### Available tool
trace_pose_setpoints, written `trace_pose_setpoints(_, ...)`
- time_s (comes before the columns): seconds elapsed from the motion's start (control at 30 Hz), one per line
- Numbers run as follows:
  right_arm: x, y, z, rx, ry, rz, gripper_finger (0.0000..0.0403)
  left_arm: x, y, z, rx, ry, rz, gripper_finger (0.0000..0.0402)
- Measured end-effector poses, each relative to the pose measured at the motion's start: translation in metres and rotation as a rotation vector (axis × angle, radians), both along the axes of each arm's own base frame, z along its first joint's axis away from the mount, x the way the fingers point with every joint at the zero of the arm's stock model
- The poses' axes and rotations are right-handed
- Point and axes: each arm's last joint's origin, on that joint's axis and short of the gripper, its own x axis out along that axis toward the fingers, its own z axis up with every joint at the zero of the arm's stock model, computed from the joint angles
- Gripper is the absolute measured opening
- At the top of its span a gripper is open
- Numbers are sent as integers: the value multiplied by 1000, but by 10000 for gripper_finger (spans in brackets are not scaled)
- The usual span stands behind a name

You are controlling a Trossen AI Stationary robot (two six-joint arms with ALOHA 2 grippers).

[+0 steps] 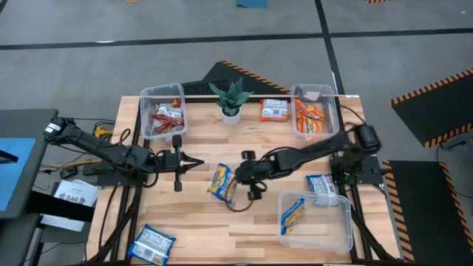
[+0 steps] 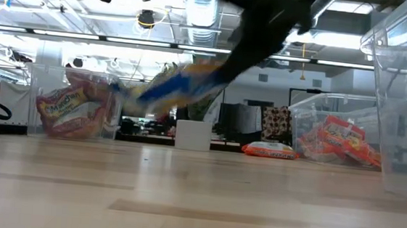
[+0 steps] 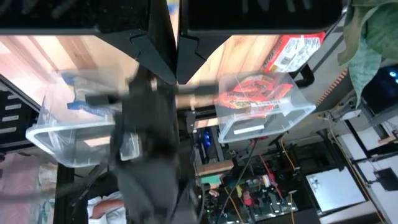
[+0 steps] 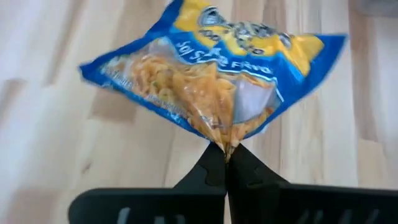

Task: Sort Maruchan noodles
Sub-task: Put the blue noodle pack in the bottom right transparent bin

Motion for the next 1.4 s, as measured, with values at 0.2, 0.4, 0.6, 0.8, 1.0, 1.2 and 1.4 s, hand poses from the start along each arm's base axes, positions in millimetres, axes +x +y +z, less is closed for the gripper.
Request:
trace_pose_setpoints(0.2,-53,20,60,17,14,58,8,0,0,-1,-1,11,-2,0)
trace_pose_setpoints(0.4,-122,54,114,128,-59,108,8,0,0,-1,-1,10,-2,0)
trace_pose_setpoints(0.6,-186,84,146,320,-109,135,8,0,0,-1,-25,7,-8,0)
trace_pose_setpoints(0.8,-220,101,137,340,3,-2,12,0,0,-3,-25,29,-6,0)
trace_pose_setpoints(1.0,-233,99,116,244,165,-241,12,-1,0,-17,26,160,-11,0)
trace_pose_setpoints(1.2,-237,96,108,230,249,-401,12,-4,1,-33,76,324,-5,0)
trace_pose_setpoints(1.4,-240,97,108,255,256,-429,12,-11,4,-49,139,502,-1,0)
